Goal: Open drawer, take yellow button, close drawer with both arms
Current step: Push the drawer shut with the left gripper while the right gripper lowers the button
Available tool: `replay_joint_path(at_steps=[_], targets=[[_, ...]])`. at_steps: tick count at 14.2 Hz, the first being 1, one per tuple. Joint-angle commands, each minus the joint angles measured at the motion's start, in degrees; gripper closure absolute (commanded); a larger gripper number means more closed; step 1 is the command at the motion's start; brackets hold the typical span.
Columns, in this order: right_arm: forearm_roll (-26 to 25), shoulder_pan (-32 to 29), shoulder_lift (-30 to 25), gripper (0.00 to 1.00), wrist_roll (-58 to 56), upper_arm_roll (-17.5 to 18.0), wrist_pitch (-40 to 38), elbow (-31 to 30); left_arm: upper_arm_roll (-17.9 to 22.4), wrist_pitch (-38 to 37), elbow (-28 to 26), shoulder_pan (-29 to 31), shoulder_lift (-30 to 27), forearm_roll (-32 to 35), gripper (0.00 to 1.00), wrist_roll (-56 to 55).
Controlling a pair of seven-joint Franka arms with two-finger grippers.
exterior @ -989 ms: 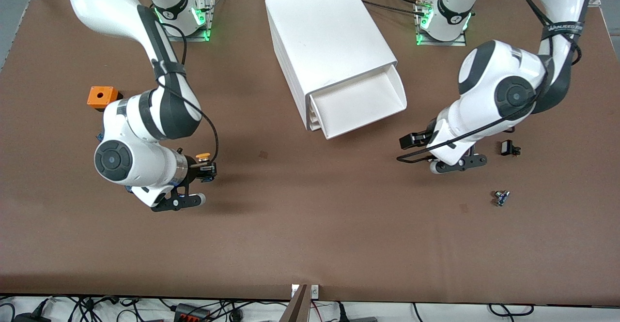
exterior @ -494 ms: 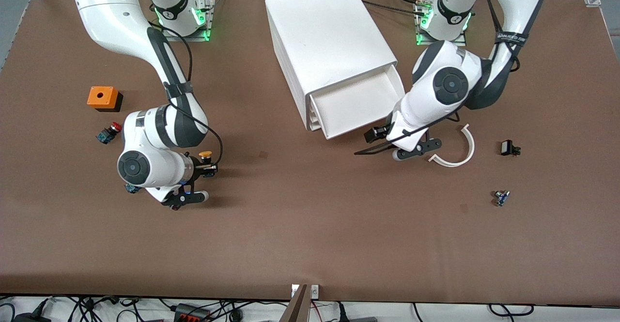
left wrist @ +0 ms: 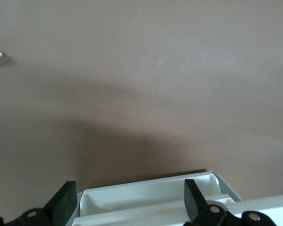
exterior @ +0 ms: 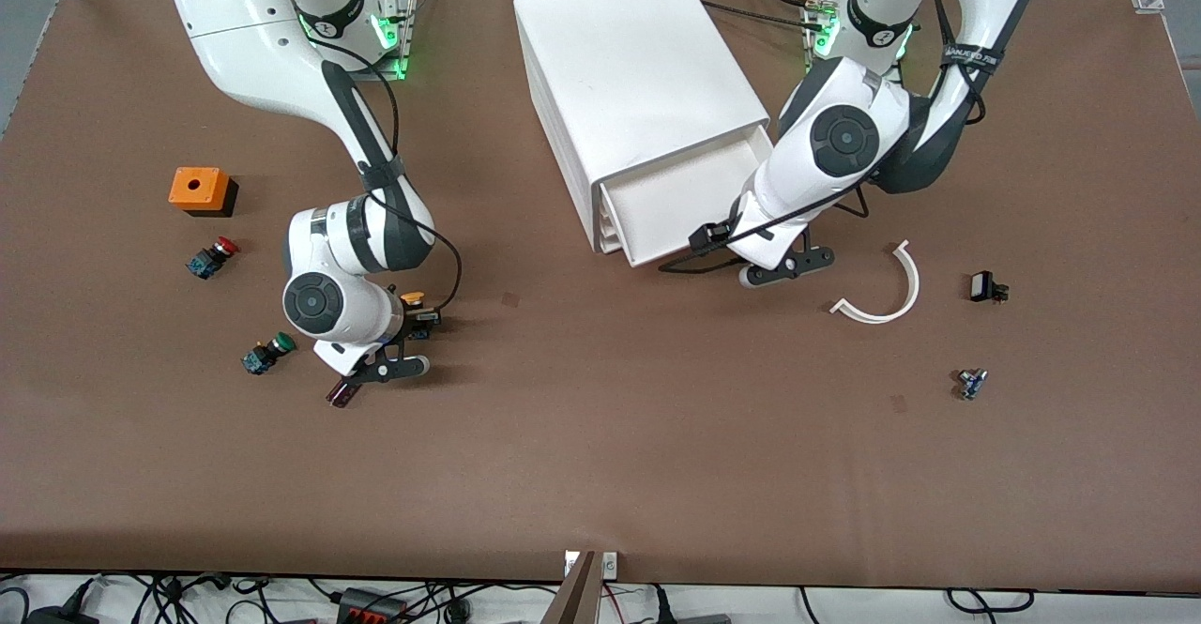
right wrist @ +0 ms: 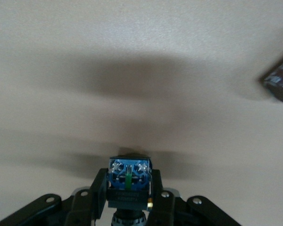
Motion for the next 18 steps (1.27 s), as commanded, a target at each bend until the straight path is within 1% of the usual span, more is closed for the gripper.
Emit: replay_joint_path(at_steps=[1, 2, 3, 4, 6, 9, 11, 13, 15, 16, 18], targets=[[-1.9, -0.6, -1.0, 0.95, 0.7, 0.1, 1.5, -2.1, -2.6, 0.6, -4.1, 0.9, -2.4, -0.5, 0.00, -1.9], [-1.6, -0.6, -1.1, 0.41, 0.8, 0.1, 1.3, -2.0, -3.2, 0.6, -4.6, 1.1, -2.4, -0.6, 0.00, -2.6], [-1.9, -0.8, -1.3, 0.00, 0.2, 0.0, 1.1, -1.4, -3.4, 0.3, -4.8, 1.1, -2.4, -0.6, 0.00, -2.7], [-1.8, -0.9, -1.6, 0.00, 0.1, -0.1, 0.7, -0.8, -3.7, 0.1, -4.8, 1.0, -2.4, -0.6, 0.00, -3.0], [-1.9, -0.8, -2.6, 0.00, -0.1, -1.2, -3.5, 2.5, -6.0, -0.4, -5.0, 1.4, -2.6, -0.6, 0.00, -5.6], [-1.8, -0.4, -4.1, 0.00, 0.1, -2.9, -12.7, 9.2, -7.3, -2.0, -5.8, 1.4, -3.8, -0.7, 0.00, -6.7], [-1.7, -0.4, -6.0, 0.00, 0.1, -4.1, -18.3, 12.7, -8.0, -3.8, -5.8, 1.4, -4.1, -0.7, 0.00, -7.0], [-1.8, -0.7, -8.6, 0.00, 0.0, -5.0, -22.0, 14.1, -9.1, -5.1, -5.8, 1.5, -4.1, -0.7, 0.00, -7.8], [-1.7, -0.8, -11.0, 0.00, -0.7, -7.5, -25.4, 15.7, -9.8, -5.5, -5.8, 1.4, -4.2, -0.7, 0.00, -8.9], [-1.7, -0.9, -11.7, 0.00, -0.9, -8.8, -27.2, 17.3, -10.7, -5.8, -5.8, 1.6, -4.2, -0.8, 0.00, -9.7], [-1.7, -1.0, -12.7, 0.00, -0.9, -10.3, -31.2, 21.4, -11.0, -5.9, -5.8, 1.6, -4.2, -1.7, 0.00, -10.6]])
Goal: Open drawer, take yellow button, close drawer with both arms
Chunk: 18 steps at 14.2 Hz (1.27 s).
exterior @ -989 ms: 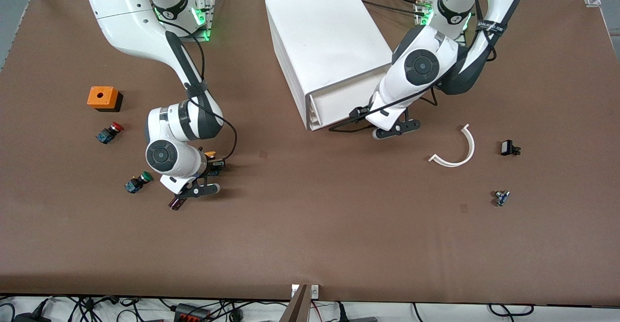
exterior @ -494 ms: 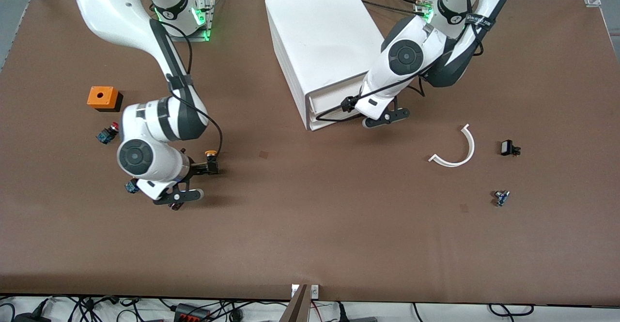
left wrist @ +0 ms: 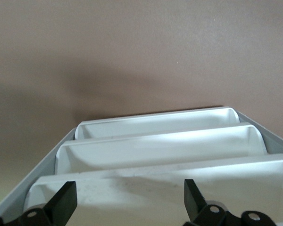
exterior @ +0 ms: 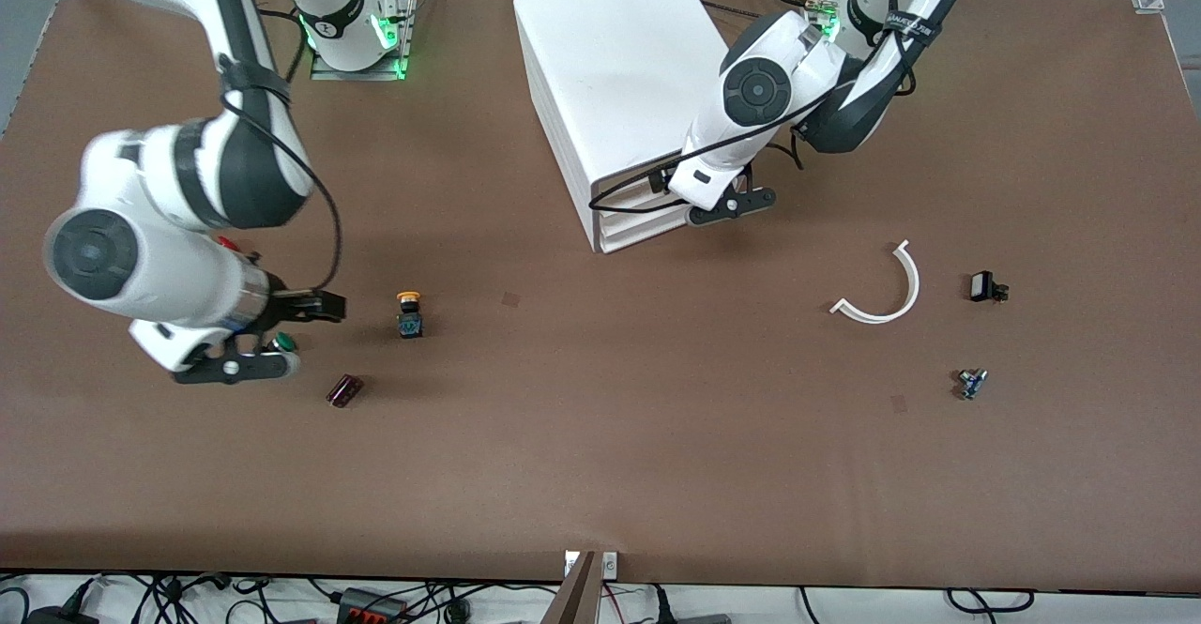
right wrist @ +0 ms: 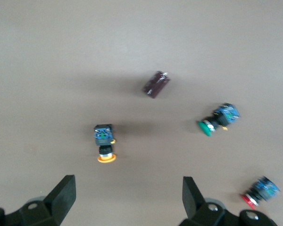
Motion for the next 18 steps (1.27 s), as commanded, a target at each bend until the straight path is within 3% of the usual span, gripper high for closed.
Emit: replay_joint_path(at_steps=[1, 5, 9, 11, 14, 16, 18], targets=[[-0.4, -0.3, -0.9, 0.00, -0.5, -2.0, -6.2, 6.1, -1.5, -1.0, -1.4, 1.2, -2.2, -2.4, 0.00, -1.1], [0.1, -1.0, -1.6, 0.00, -0.7, -5.4, -11.6, 11.7, -0.9, -2.1, 0.1, 3.0, -2.6, -1.6, 0.00, 1.8], [0.3, -4.2, -5.0, 0.00, -0.9, -5.0, -11.7, 11.6, -0.6, -2.5, 2.7, 9.2, -2.6, 1.1, 0.00, 10.5], [0.4, -6.7, -6.8, 0.00, -1.0, -3.7, -11.0, 9.1, -0.6, -6.3, 7.4, 11.4, -2.3, 7.4, 0.00, 12.1], [0.1, -15.9, -10.9, 0.00, -1.2, 4.8, -9.9, 5.2, -0.6, -16.6, 19.0, 13.8, 0.8, 16.8, 0.00, 21.5], [-0.3, -22.5, -12.2, 0.00, -1.3, 10.0, -9.7, 4.9, -0.4, -21.1, 25.5, 16.4, 3.0, 16.9, 0.00, 30.2], [-0.4, -25.5, -13.2, 0.00, -2.0, 12.2, -9.9, 4.3, -0.5, -24.7, 29.3, 18.5, 3.6, 16.7, 0.00, 35.6]])
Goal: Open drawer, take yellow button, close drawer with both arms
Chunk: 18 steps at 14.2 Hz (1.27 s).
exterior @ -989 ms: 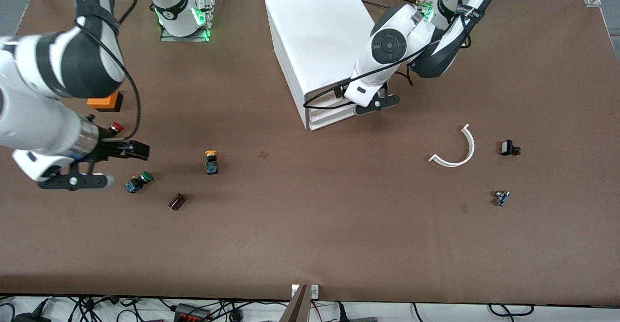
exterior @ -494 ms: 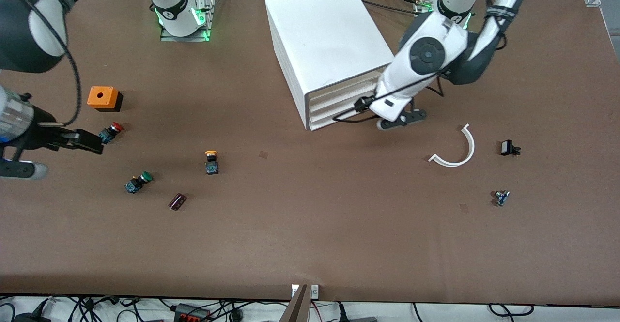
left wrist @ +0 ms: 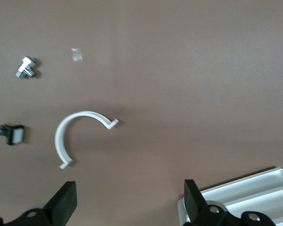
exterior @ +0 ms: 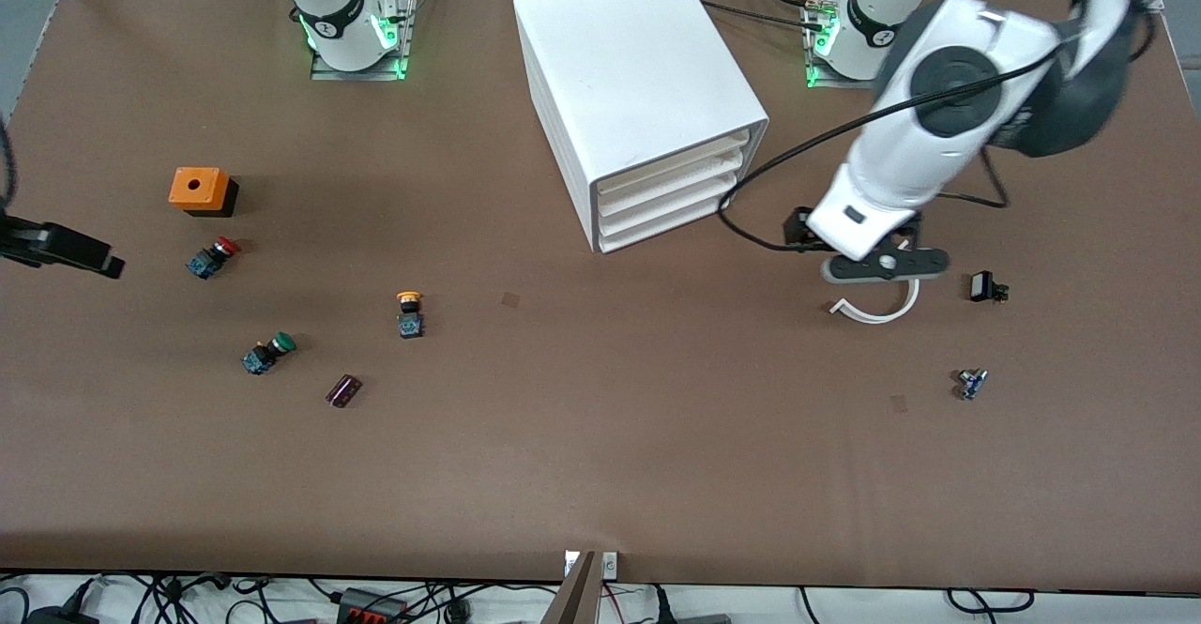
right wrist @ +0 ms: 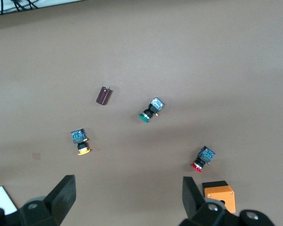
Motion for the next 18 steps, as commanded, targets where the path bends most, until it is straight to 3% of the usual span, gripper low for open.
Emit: replay_joint_path(at_steps=[1, 3, 5, 8, 9, 12, 14, 18], targets=[[-0.8, -3.8, -3.5, 0.00, -2.0, 3.7, 0.7, -3.5, 0.6, -4.9, 7.1, 1.8, 3.0, 1.2, 0.00, 9.8], [-2.9, -3.8, -4.8, 0.00, -2.6, 3.8, 0.2, -4.9, 6.8, -5.3, 7.4, 1.1, 0.6, -3.9, 0.00, 16.6], [-5.6, -3.8, -6.3, 0.00, -3.9, 4.8, 0.1, -7.0, 17.2, -5.0, 6.6, -2.1, -1.7, -14.6, 0.00, 23.8], [-8.6, -4.7, -8.1, 0.00, -3.6, 7.4, 0.0, -9.4, 32.0, -4.9, 3.6, -10.5, -6.2, -16.3, 0.00, 34.7], [-8.6, -4.6, -8.6, 0.00, -3.6, 7.4, -0.2, -10.1, 34.9, -4.7, 0.8, -11.4, -9.3, -16.8, 0.00, 34.7], [-8.6, -4.6, -12.3, 0.00, -3.4, 7.4, 1.2, -15.9, 40.5, -2.4, -4.9, -16.0, -15.8, -14.7, 0.00, 29.9], [-8.6, -4.6, -15.1, 0.00, -3.4, 7.4, 3.3, -20.2, 41.1, 0.6, -9.3, -15.9, -18.1, -15.3, 0.00, 30.0], [-8.5, -4.8, -17.5, 0.00, -3.4, 7.4, 4.7, -24.4, 40.9, 0.5, -7.6, -15.2, -17.8, -15.3, 0.00, 34.5]])
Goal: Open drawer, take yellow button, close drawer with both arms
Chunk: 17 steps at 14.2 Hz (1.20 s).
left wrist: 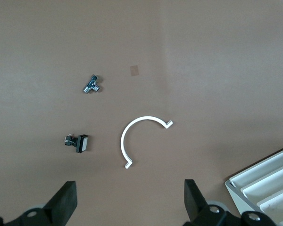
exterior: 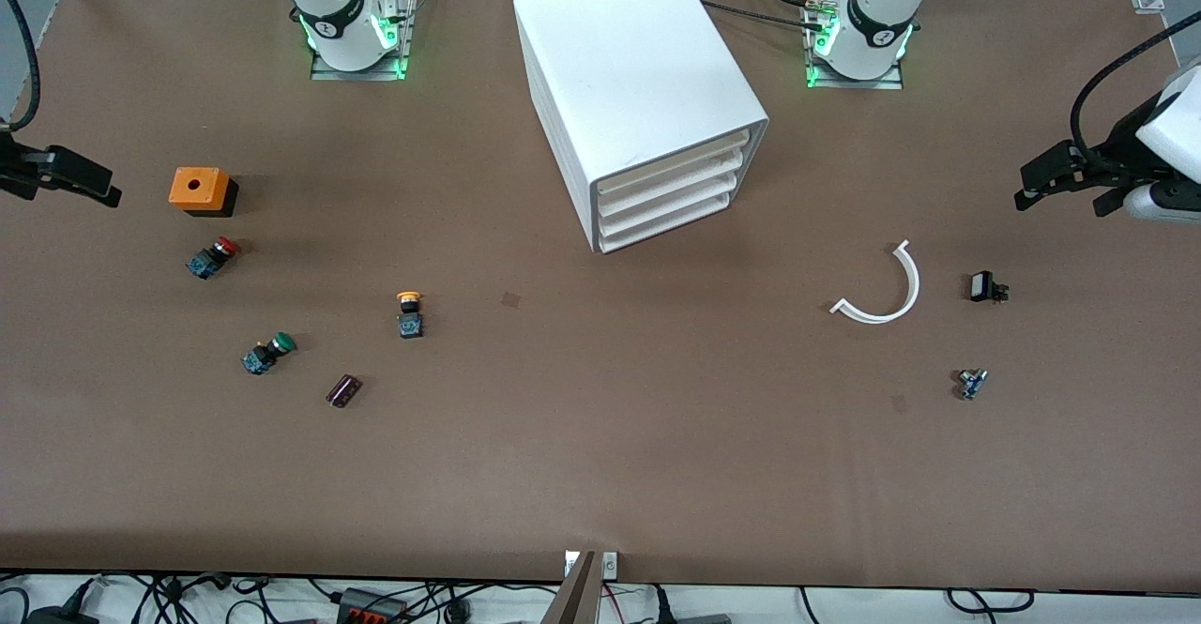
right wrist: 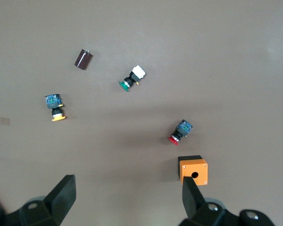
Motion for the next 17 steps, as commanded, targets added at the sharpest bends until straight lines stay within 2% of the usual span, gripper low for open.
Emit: replay_joint_path(at_steps=[1, 17], targets=[[-0.9, -1.3, -2.9, 0.00, -0.5, 1.2, 1.5, -3.8, 0.7, -0.3, 0.6, -0.7, 0.3, -0.1, 0.00, 2.4], [-0.2, -1.0, -3.0, 0.00, -0.2, 1.4, -0.5, -3.1, -0.2, -3.9, 5.2, -1.5, 2.1, 0.5, 0.00, 2.3]])
